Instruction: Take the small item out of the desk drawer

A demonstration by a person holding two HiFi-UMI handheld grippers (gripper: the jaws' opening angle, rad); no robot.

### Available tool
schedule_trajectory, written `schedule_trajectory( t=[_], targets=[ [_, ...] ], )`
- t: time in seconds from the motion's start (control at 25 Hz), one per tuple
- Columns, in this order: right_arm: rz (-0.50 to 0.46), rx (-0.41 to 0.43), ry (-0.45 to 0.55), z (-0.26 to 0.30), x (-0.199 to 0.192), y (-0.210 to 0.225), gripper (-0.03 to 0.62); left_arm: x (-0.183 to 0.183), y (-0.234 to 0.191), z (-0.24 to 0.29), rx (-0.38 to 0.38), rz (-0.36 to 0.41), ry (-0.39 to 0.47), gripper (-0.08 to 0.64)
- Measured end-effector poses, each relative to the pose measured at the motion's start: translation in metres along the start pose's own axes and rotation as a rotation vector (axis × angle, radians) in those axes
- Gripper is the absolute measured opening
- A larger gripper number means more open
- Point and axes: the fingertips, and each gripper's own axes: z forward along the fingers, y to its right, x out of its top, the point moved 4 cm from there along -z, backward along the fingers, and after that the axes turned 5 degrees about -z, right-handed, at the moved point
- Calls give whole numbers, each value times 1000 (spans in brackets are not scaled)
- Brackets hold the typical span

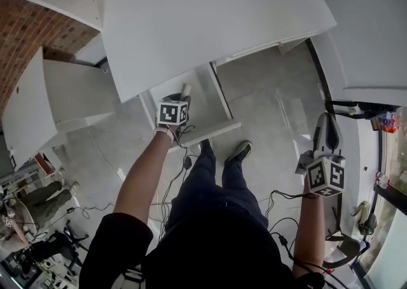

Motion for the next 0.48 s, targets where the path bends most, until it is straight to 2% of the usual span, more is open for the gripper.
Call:
schedule_trajectory(
  t=[0.2,0.48],
  targets=[
    [12,46,74,-11,28,-4,29,25,22,-63,-10,2,127,126],
    [3,117,170,-29,69,-1,29,55,52,-149,17,39,306,126]
  ],
)
